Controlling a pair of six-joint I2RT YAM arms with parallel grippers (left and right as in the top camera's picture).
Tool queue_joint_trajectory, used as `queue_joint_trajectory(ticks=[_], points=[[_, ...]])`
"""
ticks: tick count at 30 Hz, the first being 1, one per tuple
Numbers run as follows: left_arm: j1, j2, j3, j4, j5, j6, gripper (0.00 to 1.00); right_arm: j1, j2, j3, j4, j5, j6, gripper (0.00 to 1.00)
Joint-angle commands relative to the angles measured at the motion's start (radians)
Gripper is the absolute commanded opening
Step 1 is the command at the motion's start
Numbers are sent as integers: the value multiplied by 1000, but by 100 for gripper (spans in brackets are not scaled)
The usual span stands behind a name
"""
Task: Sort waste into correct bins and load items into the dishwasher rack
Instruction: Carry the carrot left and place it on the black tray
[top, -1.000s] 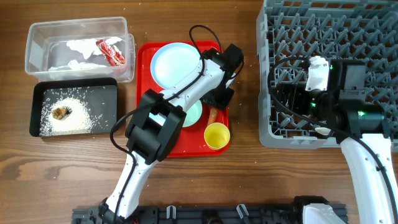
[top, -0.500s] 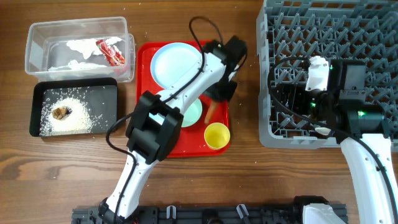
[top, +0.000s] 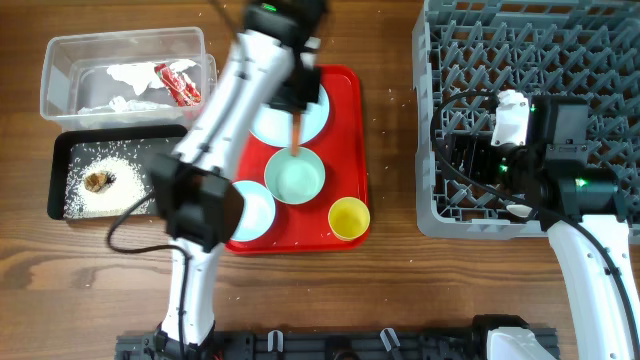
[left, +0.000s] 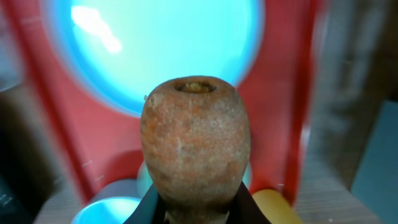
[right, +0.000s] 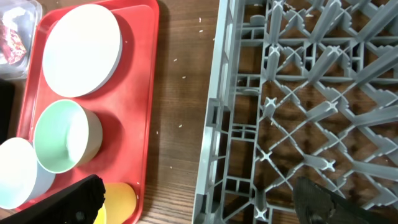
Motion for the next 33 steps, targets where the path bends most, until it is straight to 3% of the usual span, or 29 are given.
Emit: queue_joint_trajectory(ticks=[1,14,28,31,33], points=[[164,-58,27,-63,-25,-44,4,-3,8,23,8,10,11,99],[636,-59,14,-100,-8,-44,4,-3,8,23,6,10,14,99],[814,-66,-263,-55,-62,-111,5,-3,8,23,15,10,11,100],[823,-66,-326,-21,-72,-110,22,-3,8,23,15,10,13,99],[823,-66,-375,14,-81,-111,25,-3,8,23,15,10,12,100]])
